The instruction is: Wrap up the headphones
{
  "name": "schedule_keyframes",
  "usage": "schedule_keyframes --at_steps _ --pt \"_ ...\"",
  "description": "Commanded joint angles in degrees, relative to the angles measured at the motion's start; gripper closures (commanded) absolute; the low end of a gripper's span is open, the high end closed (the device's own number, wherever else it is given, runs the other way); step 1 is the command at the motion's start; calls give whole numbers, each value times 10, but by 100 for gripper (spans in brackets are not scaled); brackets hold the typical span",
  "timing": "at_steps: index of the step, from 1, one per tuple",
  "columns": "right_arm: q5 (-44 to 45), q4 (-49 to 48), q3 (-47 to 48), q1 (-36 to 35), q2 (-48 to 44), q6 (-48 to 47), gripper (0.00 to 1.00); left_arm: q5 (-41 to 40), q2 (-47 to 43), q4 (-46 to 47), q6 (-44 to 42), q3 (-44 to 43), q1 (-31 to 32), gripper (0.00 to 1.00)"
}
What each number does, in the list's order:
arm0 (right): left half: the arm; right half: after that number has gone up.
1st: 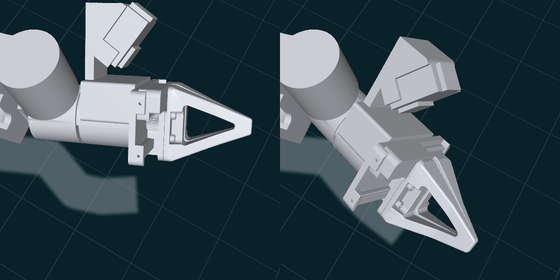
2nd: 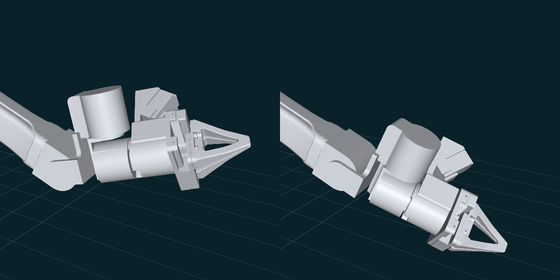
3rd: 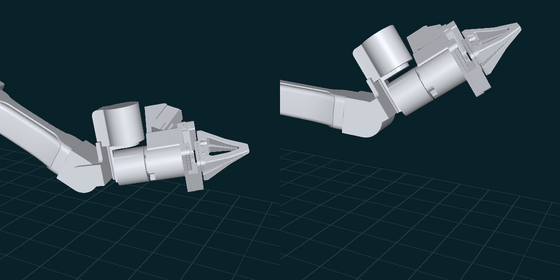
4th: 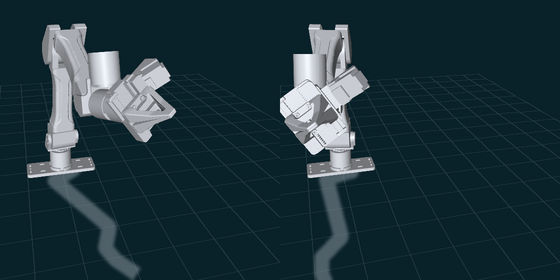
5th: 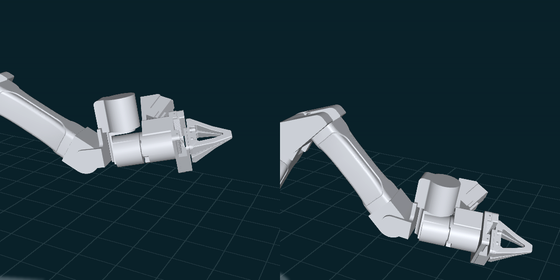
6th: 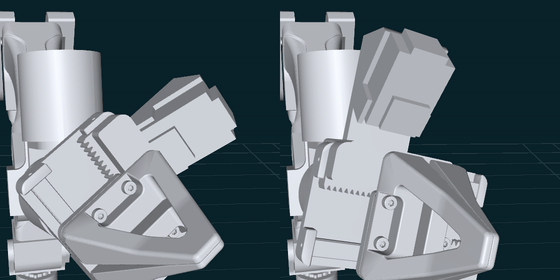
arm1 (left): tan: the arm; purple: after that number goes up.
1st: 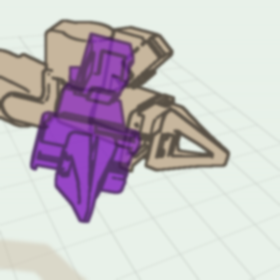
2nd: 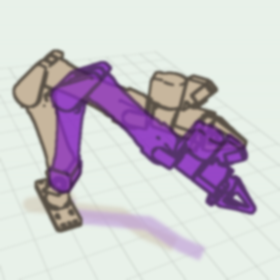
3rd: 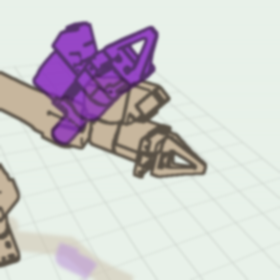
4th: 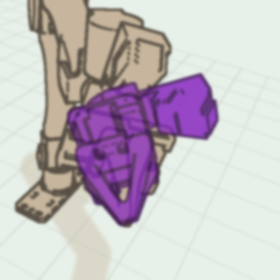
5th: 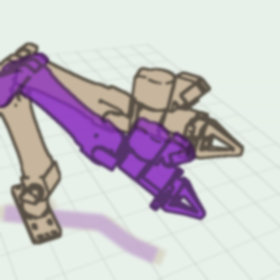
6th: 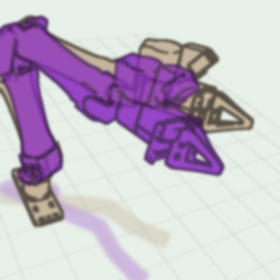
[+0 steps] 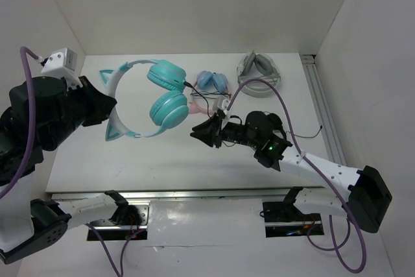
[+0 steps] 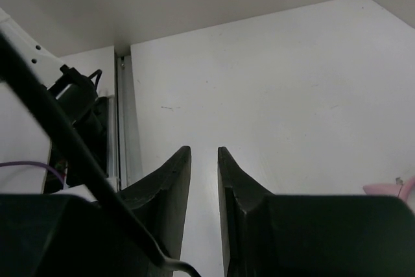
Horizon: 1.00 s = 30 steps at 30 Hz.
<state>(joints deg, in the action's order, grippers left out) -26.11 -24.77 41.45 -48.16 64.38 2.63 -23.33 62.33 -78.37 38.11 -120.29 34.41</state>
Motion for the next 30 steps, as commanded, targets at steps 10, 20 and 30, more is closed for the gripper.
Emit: schedule_keyframes --at_steps 10,20,30 --pt "54 -70 -72 3 -14 19 66 -77 77 85 64 -142 -3 100" --pt "182 -93 -111 3 -2 56 66 -195 49 103 125 -81 -3 100" --pt "196 -80 -124 3 15 62 65 -241 70 98 125 -137 -3 100"
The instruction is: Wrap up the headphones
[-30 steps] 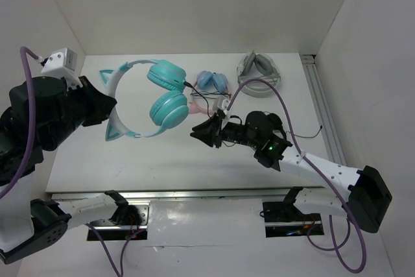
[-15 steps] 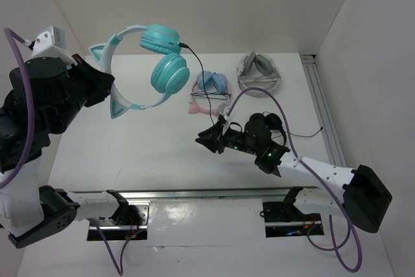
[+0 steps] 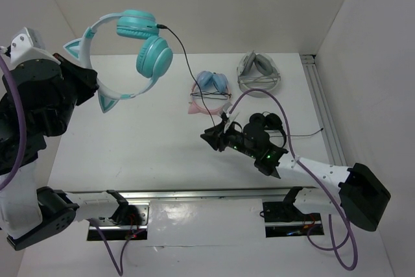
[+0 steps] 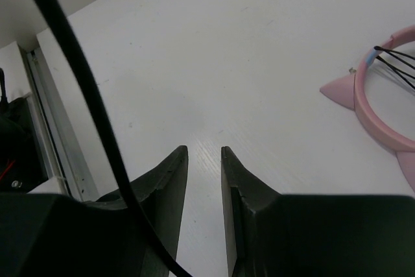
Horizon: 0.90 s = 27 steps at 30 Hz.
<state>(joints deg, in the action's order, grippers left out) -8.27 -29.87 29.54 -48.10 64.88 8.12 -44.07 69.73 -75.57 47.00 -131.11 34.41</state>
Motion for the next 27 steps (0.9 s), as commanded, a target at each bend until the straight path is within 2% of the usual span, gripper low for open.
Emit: schedule_keyframes --at_steps 1,11,12,13,17,19,21,27 --pt "24 -29 -10 3 17 7 65 -34 -4 70 36 -29 -3 100" --pt "33 -36 -26 14 48 19 65 -63 -15 75 36 -11 -3 100" --pt "46 -36 -26 14 48 26 86 -69 -15 75 36 -5 -3 100" --pt "61 -27 -26 14 41 34 100 -69 -21 75 36 -5 -3 100" --pt "157 42 9 -18 8 47 100 -74 -26 82 31 32 -3 100" --pt "224 102 43 -50 -21 47 100 -61 -26 87 15 63 -3 100" --pt "251 159 67 -67 -45 47 100 -56 -32 87 10 83 -3 100" --pt "365 326 205 -108 -31 31 100 29 -37 96 -21 126 -3 100"
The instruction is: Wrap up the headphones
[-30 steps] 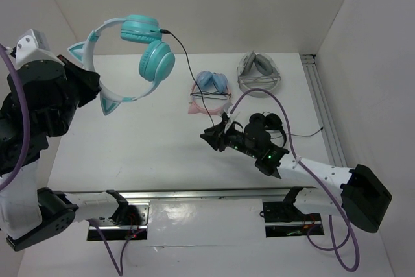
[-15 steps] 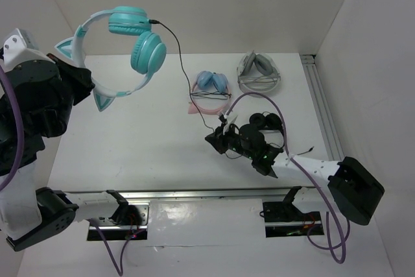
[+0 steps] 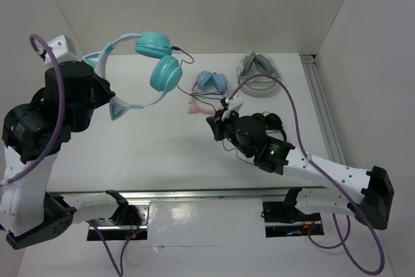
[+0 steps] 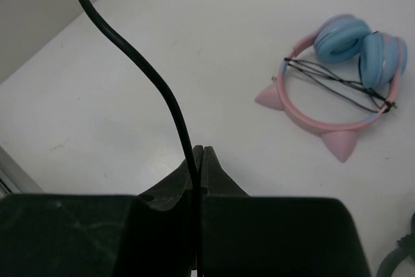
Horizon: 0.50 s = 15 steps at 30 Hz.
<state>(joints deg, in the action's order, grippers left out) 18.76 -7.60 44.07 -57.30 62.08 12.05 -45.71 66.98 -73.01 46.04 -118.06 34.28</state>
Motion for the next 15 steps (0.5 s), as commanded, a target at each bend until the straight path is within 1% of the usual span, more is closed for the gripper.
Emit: schedule_keyframes --at_steps 1,2,4,5,7,9,10,11,12,15 --pt "105 114 71 -16 4 -18 100 56 -10 70 -11 2 -2 100" --pt "111 123 90 -24 9 -25 100 74 -15 70 -17 11 -2 100" --pt "84 153 108 -30 15 -40 100 74 -15 64 -3 25 -2 100" --pt "73 164 129 -39 24 -40 100 74 -28 73 -3 51 -7 100" --pt "53 194 151 -53 43 -55 100 69 -35 81 2 77 -7 100" --pt "48 228 194 -80 59 -73 100 63 -35 96 2 106 -7 100" --pt "48 260 209 -88 72 -81 100 53 -35 102 2 114 -7 100" --pt "48 273 222 -106 73 -86 100 41 -35 107 2 130 -7 100" --pt "48 285 245 -115 80 -93 100 34 -35 107 11 138 -7 100" --pt "53 318 275 -142 80 -99 100 16 -30 107 34 165 -18 100"
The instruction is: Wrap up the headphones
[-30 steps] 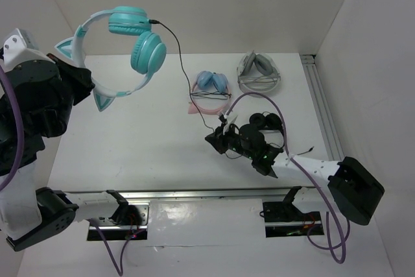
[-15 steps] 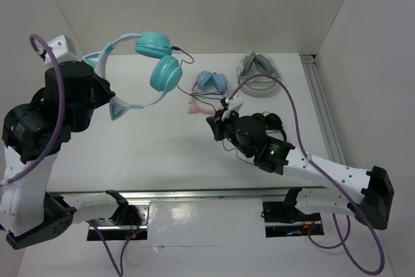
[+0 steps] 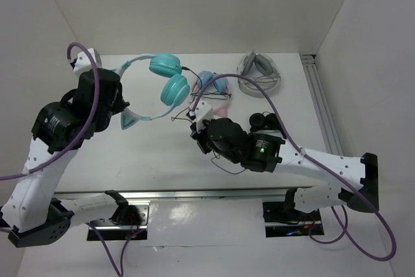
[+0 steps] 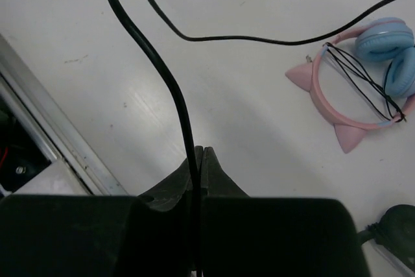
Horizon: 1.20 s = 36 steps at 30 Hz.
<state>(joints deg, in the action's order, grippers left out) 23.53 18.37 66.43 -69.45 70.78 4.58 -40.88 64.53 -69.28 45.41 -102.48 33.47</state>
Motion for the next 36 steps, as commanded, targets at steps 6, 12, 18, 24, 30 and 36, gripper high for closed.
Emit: schedule_keyframes --at_steps 6,12,18,24,30,36 --pt "6 124 102 -65 4 -39 100 -60 29 56 60 46 -16 100" --pt "-2 178 166 -85 45 -81 100 -25 18 114 27 146 8 100" --pt "-18 238 236 -85 73 -123 100 11 5 176 -41 228 69 100" --pt "49 282 267 -98 79 -141 100 45 -33 192 -80 299 142 100" --pt "129 297 262 -98 54 -135 100 132 -109 212 -160 323 150 100" --pt "188 290 248 -98 60 -149 100 245 -157 235 -242 334 150 100"
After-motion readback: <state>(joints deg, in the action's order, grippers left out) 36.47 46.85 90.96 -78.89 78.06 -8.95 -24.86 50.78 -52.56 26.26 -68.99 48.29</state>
